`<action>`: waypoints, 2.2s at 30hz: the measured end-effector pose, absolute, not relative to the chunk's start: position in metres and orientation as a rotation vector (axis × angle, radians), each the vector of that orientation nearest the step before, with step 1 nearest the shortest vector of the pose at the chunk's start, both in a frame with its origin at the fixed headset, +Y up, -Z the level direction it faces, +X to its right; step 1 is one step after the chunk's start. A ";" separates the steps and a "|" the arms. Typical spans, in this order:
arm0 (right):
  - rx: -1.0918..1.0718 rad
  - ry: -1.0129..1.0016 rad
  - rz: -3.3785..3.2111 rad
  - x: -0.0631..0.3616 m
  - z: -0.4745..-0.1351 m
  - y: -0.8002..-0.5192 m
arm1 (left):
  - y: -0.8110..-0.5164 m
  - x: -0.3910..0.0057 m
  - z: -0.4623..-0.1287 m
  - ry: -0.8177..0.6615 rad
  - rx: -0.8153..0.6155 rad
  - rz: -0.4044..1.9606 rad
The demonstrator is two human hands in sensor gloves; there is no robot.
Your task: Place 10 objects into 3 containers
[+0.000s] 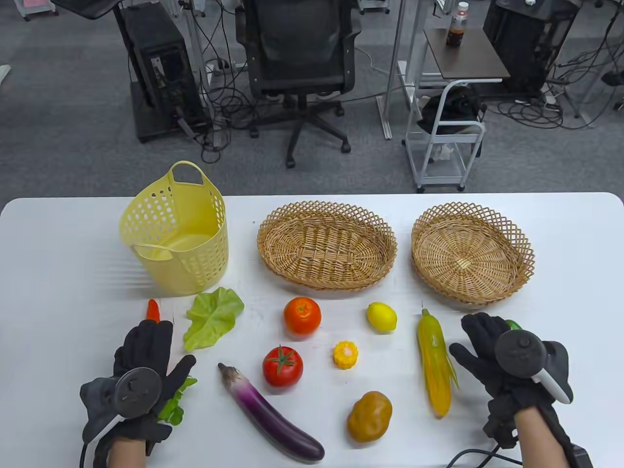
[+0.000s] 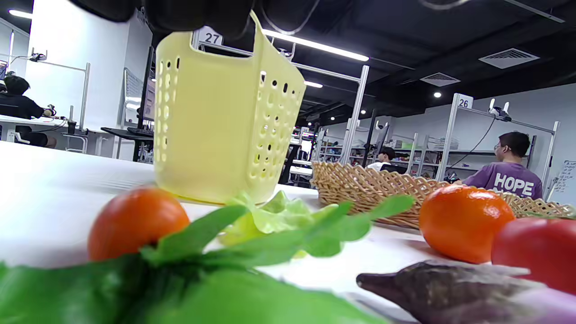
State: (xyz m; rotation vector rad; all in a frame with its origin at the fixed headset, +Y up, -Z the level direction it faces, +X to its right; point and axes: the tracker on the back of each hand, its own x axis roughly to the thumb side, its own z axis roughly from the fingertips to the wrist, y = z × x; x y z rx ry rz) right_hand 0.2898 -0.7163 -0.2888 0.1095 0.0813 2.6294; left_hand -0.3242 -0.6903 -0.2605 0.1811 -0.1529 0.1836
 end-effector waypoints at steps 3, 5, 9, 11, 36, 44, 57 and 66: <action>0.119 0.084 2.637 0.289 -0.288 -0.717 | -0.690 -0.325 -0.260 -0.154 0.184 0.195; 0.118 0.077 2.636 0.289 -0.289 -0.717 | -0.690 -0.326 -0.260 -0.156 0.184 0.201; 0.093 0.094 2.632 0.291 -0.290 -0.719 | -0.690 -0.326 -0.261 -0.161 0.187 0.208; 0.078 0.107 2.637 0.292 -0.291 -0.720 | -0.691 -0.325 -0.261 -0.163 0.182 0.210; -0.666 0.643 2.614 0.365 -0.324 -0.740 | -0.692 -0.325 -0.261 -0.183 0.147 0.253; -0.657 0.529 2.680 0.355 -0.325 -0.746 | -0.693 -0.324 -0.261 -0.185 0.140 0.250; -0.755 0.319 2.796 0.347 -0.315 -0.744 | -0.694 -0.320 -0.261 -0.218 0.129 0.261; -0.661 0.085 2.393 0.362 -0.323 -0.676 | -0.692 -0.323 -0.260 -0.222 0.136 0.292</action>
